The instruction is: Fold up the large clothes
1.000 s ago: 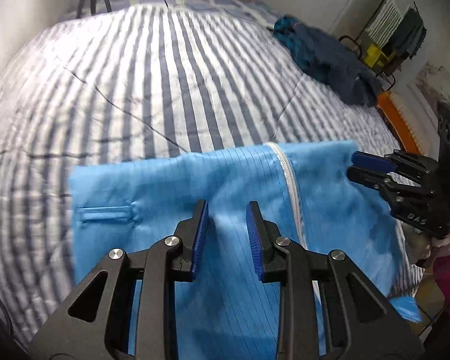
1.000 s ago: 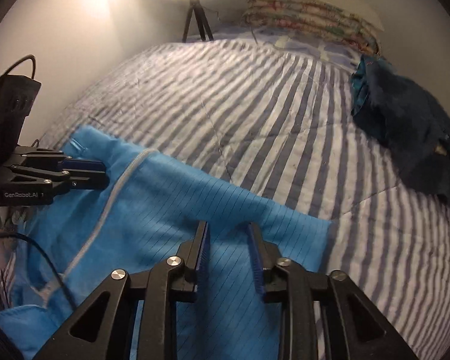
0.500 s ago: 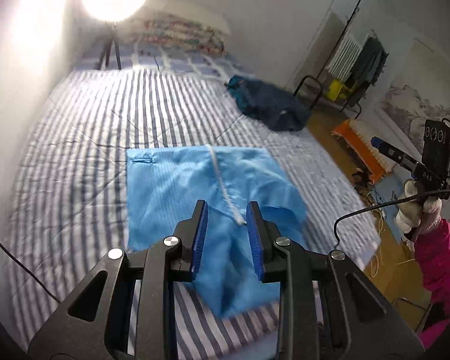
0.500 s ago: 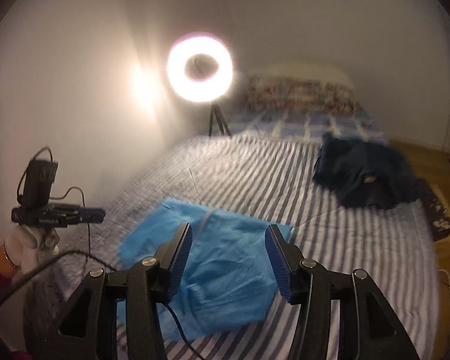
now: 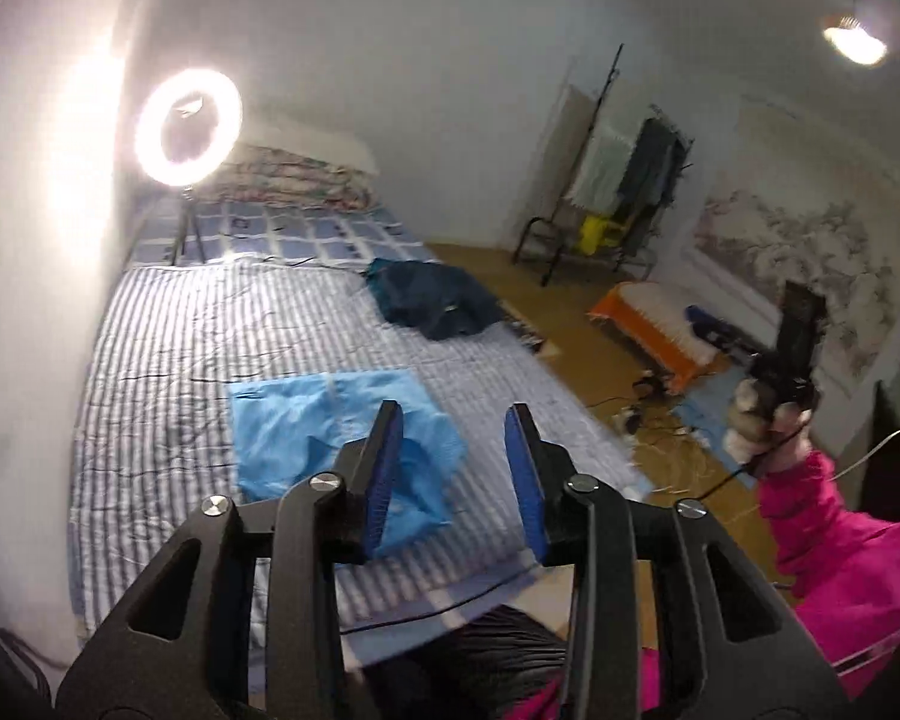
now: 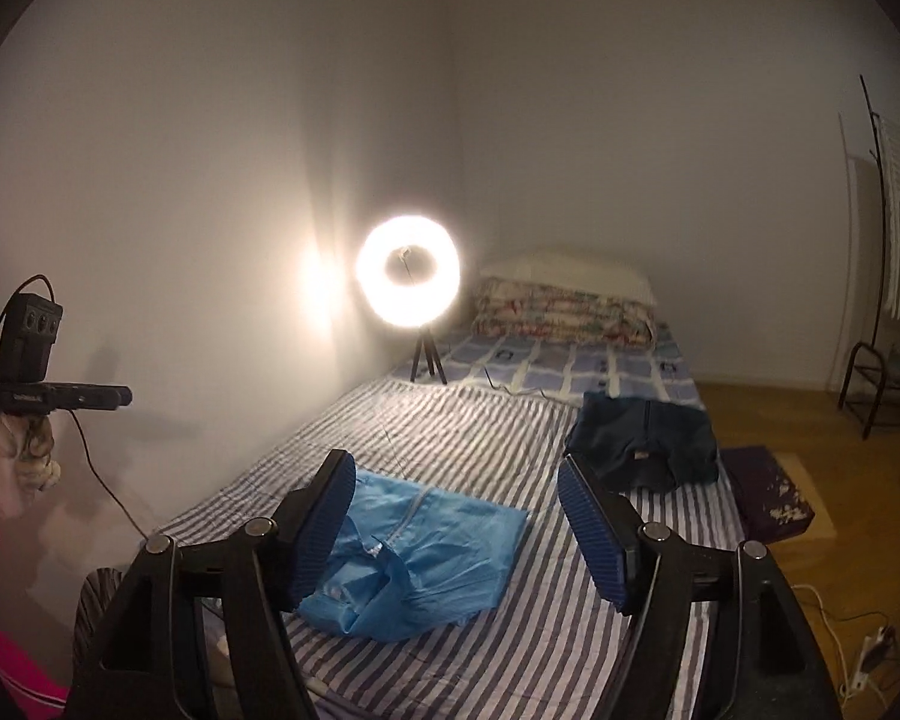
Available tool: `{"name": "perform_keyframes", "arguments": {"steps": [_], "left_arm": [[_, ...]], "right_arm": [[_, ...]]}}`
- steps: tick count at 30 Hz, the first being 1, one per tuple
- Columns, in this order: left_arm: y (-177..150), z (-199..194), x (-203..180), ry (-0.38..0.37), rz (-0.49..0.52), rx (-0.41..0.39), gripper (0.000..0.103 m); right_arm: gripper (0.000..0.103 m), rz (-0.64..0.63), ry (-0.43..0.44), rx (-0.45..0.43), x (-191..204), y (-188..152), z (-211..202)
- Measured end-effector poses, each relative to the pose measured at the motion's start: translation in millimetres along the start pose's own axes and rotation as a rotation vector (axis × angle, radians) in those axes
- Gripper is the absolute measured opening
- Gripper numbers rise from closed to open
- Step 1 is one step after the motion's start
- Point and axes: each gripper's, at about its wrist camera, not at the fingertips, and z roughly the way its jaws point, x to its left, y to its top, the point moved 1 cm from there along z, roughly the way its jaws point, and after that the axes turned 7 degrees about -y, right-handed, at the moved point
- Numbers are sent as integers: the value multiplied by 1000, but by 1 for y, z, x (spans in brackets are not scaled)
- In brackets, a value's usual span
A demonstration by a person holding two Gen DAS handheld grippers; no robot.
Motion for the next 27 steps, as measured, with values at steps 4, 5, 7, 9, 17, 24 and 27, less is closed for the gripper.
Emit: {"name": "perform_keyframes", "arguments": {"steps": [4, 5, 7, 9, 17, 24, 27], "left_arm": [[7, -12, -16, -12, 15, 18, 36], [7, -14, -19, 2, 29, 23, 36], [4, -12, -19, 45, 45, 40, 39], [-6, -3, -12, 61, 30, 66, 42], [-80, 72, 23, 123, 48, 220, 46], [-149, 173, 37, 108, 149, 379, 46], [-171, 217, 34, 132, 254, 450, 46]], "right_arm": [[72, 1, 24, 1, 0, 10, -10], [72, -9, 19, -1, 2, 11, -12], [72, -19, 19, 8, 4, 8, -10], [72, 18, 40, 42, 0, -3, 2], [71, 171, 162, 286, 1, -82, 91], [69, 260, 277, 475, 23, -155, 179], [69, 298, 325, 538, 31, -178, 205]]}}
